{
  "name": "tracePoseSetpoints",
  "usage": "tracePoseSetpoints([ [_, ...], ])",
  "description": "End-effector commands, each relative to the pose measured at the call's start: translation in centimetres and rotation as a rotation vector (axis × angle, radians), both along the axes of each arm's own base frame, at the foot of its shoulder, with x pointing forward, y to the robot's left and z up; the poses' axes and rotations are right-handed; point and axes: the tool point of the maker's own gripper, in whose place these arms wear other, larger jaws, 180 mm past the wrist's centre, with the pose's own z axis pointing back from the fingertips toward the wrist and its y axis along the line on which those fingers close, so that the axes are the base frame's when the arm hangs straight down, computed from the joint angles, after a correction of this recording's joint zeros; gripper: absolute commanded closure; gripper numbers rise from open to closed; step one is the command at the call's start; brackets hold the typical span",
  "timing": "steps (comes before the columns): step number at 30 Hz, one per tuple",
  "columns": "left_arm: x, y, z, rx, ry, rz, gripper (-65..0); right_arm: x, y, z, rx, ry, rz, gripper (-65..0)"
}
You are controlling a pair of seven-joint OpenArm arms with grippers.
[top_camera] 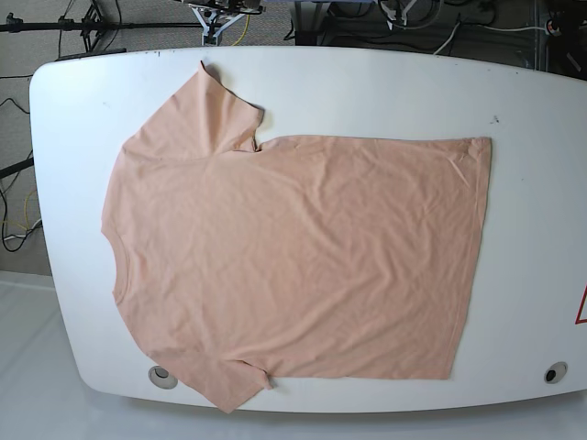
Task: Fold the T-shirt properly
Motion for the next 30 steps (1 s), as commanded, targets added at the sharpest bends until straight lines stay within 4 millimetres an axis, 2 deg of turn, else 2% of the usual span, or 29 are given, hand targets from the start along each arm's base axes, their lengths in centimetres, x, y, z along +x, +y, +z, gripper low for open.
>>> tracePoseSetpoints([
  [1, -0.9, -0.1, 0.1, 0.000, 0.007, 0.000, -2.8, -0.2, -0.5, 0.0, -0.006, 0.001, 0.005, 0.0],
  [12, -2.6, 4.2, 0.9, 0.109, -0.043, -0.015, -2.6, -1.1, -2.1, 0.2, -0.011, 0.003, 0.006, 0.0],
  [14, -1.7, 5.1, 0.9, 0.119, -0.058, -0.021, -2.8, -1.1, -1.4, 0.1, -0.010, 0.003, 0.011, 0.0],
  [20, -1.1, 5.1, 0.8, 0.115, -0.065, -0.018, -3.1, -1.1, -1.3, 0.1, -0.018, 0.001, 0.011, 0.0],
  [24, -1.8, 6.4, 1.2, 0.146, -0.064, -0.032, -2.7, -1.7, -2.2, 0.2, -0.039, 0.001, 0.012, 0.0],
  [26, -3.2, 9.8, 2.4, 0.223, -0.078, -0.085, -1.4, -3.2, -3.9, 0.6, -0.075, 0.002, 0.020, 0.0],
  [30, -3.4, 13.6, 4.1, 0.315, -0.109, -0.115, -0.5, -4.7, -5.5, 1.2, -0.119, 0.007, 0.036, 0.0],
])
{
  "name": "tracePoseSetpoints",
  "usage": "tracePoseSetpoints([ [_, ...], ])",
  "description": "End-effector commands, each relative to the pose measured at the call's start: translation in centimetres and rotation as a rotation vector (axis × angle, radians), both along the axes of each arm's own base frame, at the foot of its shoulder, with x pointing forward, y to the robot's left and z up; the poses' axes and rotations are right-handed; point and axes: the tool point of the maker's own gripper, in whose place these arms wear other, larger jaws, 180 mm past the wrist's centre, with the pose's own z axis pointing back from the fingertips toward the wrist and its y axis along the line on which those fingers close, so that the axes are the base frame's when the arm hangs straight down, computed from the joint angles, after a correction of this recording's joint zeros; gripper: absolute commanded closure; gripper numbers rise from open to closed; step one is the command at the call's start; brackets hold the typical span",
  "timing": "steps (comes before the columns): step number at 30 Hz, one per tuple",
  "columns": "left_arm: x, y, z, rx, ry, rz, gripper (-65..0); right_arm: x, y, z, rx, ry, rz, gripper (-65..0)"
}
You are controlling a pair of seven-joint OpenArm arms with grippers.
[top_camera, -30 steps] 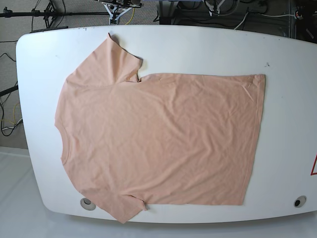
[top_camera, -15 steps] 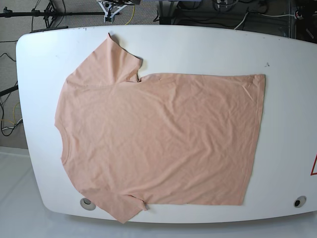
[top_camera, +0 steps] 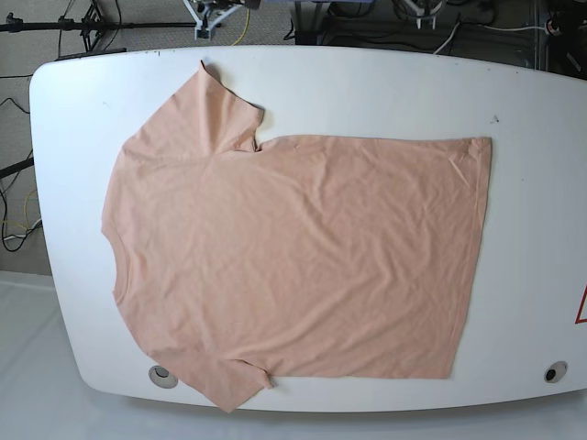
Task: Fold the T-shirt properly
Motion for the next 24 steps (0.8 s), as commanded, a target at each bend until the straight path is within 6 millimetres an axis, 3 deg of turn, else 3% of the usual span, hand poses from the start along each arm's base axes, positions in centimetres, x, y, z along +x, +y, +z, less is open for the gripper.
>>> tracePoseSetpoints([
  [1, -1.5, 3.8, 1.5, 0.091, 0.013, -0.010, -0.2, -1.9, -1.7, 0.4, -0.041, 0.027, 0.007, 0.0],
  [6, -0.8, 6.5, 3.1, 0.153, -0.035, 0.005, 0.0, -2.8, -1.5, 0.5, -0.032, 0.033, -0.007, 0.0],
  [14, -0.5, 6.7, 3.0, 0.154, -0.043, 0.028, 0.0, -2.0, 0.4, 0.1, 0.040, 0.025, -0.007, 0.0],
  [16, 0.2, 6.0, 2.5, 0.134, -0.068, 0.055, 0.0, -1.0, 1.8, 0.0, 0.112, 0.003, -0.028, 0.0],
  [24, 1.0, 5.8, 2.3, 0.121, -0.110, 0.105, 0.0, -0.3, 2.8, 0.0, 0.163, -0.019, -0.034, 0.0],
])
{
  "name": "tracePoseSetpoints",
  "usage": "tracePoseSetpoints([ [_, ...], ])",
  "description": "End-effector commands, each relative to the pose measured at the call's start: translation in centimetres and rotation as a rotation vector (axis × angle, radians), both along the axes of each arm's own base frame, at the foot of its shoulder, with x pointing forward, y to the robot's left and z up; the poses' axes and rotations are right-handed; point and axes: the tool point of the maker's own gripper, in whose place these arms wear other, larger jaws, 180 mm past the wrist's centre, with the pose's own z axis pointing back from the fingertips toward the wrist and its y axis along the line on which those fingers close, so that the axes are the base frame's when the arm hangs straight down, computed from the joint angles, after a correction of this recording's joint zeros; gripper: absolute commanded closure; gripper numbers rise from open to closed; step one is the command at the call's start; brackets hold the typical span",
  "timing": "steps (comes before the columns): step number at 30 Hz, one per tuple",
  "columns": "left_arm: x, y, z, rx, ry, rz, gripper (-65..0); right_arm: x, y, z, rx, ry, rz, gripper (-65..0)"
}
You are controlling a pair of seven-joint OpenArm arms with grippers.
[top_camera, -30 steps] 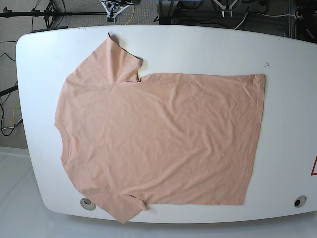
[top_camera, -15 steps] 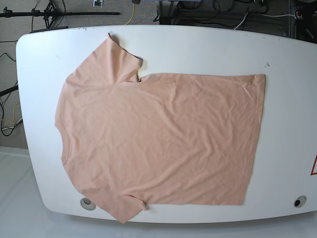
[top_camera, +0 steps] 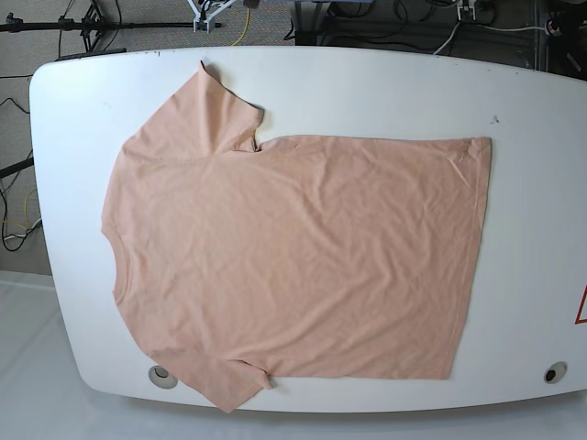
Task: Fold the T-shirt properly
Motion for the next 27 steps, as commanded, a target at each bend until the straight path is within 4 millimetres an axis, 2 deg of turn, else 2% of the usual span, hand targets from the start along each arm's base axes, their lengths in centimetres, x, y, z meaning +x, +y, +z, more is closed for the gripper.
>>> tracePoseSetpoints([
  [1, 0.9, 0.9, 0.2, 0.017, -0.034, 0.008, 0.0, -0.4, -0.2, 0.0, -0.003, 0.003, -0.001, 0.0],
  [10, 1.6, 0.4, -0.1, 0.006, -0.037, -0.001, 0.0, -0.9, -0.8, 0.0, -0.037, 0.013, -0.005, 0.0],
  [12, 0.8, 0.0, -0.2, 0.000, -0.021, -0.005, 0.0, -1.1, -1.5, 0.1, -0.060, 0.012, 0.001, 0.0],
  [16, 0.6, 0.3, 0.0, 0.010, -0.024, -0.007, 0.0, -1.3, -2.6, 0.3, -0.091, 0.003, -0.008, 0.0],
  [20, 0.0, 1.3, 0.8, 0.036, -0.041, -0.014, 0.0, -2.0, -3.9, 0.7, -0.123, -0.006, -0.026, 0.0],
  [22, 0.3, 3.7, 3.0, 0.106, -0.100, -0.036, 0.0, -4.1, -5.2, 1.7, -0.130, -0.015, -0.049, 0.0],
  [27, 0.8, 6.7, 6.7, 0.196, -0.161, -0.096, 0.0, -5.4, -7.7, 3.8, -0.140, -0.078, -0.092, 0.0],
])
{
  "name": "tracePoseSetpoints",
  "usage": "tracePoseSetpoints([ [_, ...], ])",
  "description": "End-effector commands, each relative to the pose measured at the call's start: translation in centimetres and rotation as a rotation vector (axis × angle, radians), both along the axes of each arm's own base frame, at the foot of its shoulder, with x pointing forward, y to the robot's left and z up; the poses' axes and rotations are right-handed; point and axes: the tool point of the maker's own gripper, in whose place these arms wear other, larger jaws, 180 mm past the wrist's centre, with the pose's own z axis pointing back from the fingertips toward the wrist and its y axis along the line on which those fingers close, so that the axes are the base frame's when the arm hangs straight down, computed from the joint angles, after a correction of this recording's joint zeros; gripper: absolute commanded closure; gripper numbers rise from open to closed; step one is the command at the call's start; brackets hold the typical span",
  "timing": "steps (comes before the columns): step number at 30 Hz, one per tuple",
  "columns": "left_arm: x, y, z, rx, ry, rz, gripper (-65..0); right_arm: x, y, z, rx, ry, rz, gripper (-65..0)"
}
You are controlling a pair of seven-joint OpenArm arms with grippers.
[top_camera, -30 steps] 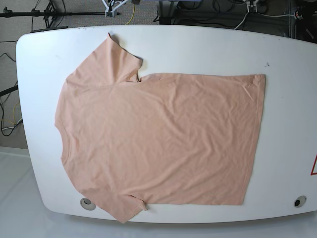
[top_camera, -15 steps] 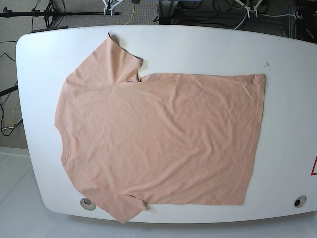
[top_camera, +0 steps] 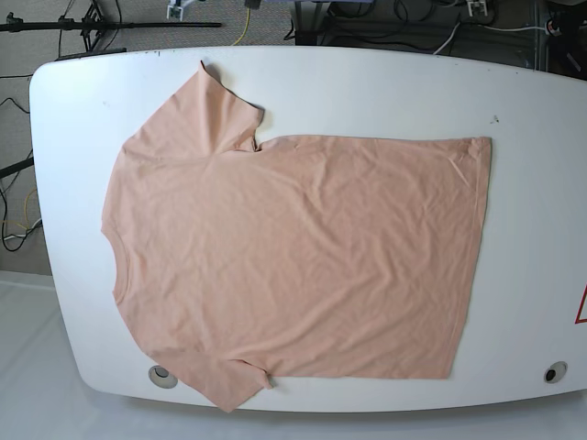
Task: Fold the T-shirt properly
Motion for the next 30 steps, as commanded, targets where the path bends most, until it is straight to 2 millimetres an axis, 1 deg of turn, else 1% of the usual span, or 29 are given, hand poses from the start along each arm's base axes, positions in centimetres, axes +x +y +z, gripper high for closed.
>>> tracePoseSetpoints([
  [1, 0.8, 2.8, 2.9, 0.087, -0.045, -0.046, 0.0, -1.3, -2.2, 1.5, -0.029, -0.022, -0.014, 0.0],
  [5, 1.5, 3.6, 5.3, 0.136, -0.071, -0.103, 0.0, -1.8, -4.3, 3.3, -0.074, -0.055, -0.003, 0.0],
  [7, 2.1, 4.0, 7.0, 0.168, -0.096, -0.134, 0.0, -1.9, -5.5, 4.2, -0.120, -0.066, 0.003, 0.0],
  [9, 2.4, 4.1, 7.8, 0.179, -0.106, -0.148, -0.5, -2.1, -6.4, 5.1, -0.152, -0.072, 0.008, 0.0],
  [15, 3.0, 3.9, 9.2, 0.163, -0.125, -0.181, -1.8, -1.9, -9.0, 7.5, -0.232, -0.103, 0.028, 0.0],
  [17, 2.9, 2.4, 9.0, 0.055, -0.118, -0.236, -2.7, -1.8, -10.0, 9.5, -0.265, -0.121, 0.046, 0.0],
  [21, 3.2, 0.9, 9.1, -0.053, -0.123, -0.280, -2.5, -1.3, -10.8, 11.2, -0.289, -0.150, 0.054, 0.0],
  [23, 3.4, 0.6, 9.5, -0.075, -0.131, -0.294, -2.6, -1.2, -11.1, 11.9, -0.298, -0.163, 0.053, 0.0],
  [25, 3.6, 0.5, 10.1, -0.080, -0.141, -0.307, -2.5, -0.9, -11.4, 12.6, -0.305, -0.177, 0.053, 0.0],
  [27, 4.6, 1.3, 12.0, -0.041, -0.161, -0.338, -3.2, -0.2, -12.5, 14.5, -0.335, -0.214, 0.044, 0.0],
  [30, 5.3, 1.7, 13.4, -0.004, -0.181, -0.350, -3.2, 0.3, -12.9, 15.7, -0.345, -0.246, 0.031, 0.0],
])
